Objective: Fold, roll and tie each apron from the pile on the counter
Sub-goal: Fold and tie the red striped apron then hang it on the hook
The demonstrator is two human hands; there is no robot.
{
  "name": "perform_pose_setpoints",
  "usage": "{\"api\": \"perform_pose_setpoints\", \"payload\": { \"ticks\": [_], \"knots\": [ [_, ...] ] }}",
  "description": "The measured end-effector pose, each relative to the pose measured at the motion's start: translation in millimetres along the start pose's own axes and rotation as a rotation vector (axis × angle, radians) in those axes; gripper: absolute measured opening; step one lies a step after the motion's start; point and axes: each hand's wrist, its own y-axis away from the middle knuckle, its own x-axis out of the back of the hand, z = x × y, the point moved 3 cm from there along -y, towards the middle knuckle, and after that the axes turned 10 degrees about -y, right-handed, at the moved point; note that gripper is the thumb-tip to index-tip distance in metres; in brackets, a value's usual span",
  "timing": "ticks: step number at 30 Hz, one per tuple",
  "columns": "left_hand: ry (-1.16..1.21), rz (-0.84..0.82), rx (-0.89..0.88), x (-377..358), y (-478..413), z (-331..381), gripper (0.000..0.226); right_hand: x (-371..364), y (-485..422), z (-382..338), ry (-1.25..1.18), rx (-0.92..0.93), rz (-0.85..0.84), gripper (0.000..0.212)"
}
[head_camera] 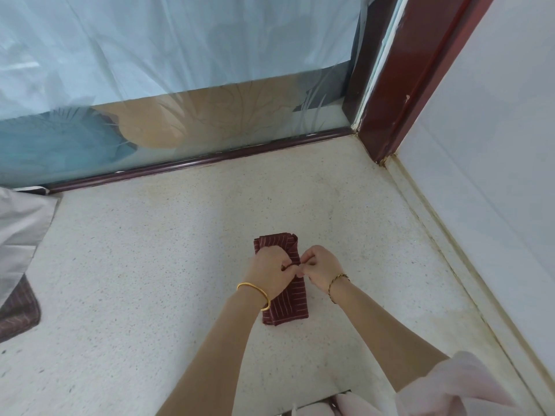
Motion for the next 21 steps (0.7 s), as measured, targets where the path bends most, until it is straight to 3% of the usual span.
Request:
{"api": "perform_pose_setpoints", "payload": {
  "ticks": [2, 5, 10, 15, 21],
  "knots": [
    [0.139, -0.021, -0.017, -7, 4, -3, 0.034, -3, 2, -1, -0.005, 0.010, -0.036, 0.010],
    [0.430, -0.067, 0.038, -12, 10, -9, 0.015, -5, 5, -1, -0.014, 0.023, -0.070, 0.011],
    [0.526, -0.047, 0.057, -12, 6, -12, 0.057, -4, 7, -1, 0.108, 0.141, -0.046, 0.010],
    [0.311, -0.102, -0.041, -23, 0, -9, 0.012, -9, 12, -10, 0.214, 0.325, -0.082, 0.011],
    [0.337, -0.069, -0.001, -33, 0, -8, 0.005, -6, 13, -12, 0.112, 0.331, -0.158, 0.013]
  ]
}}
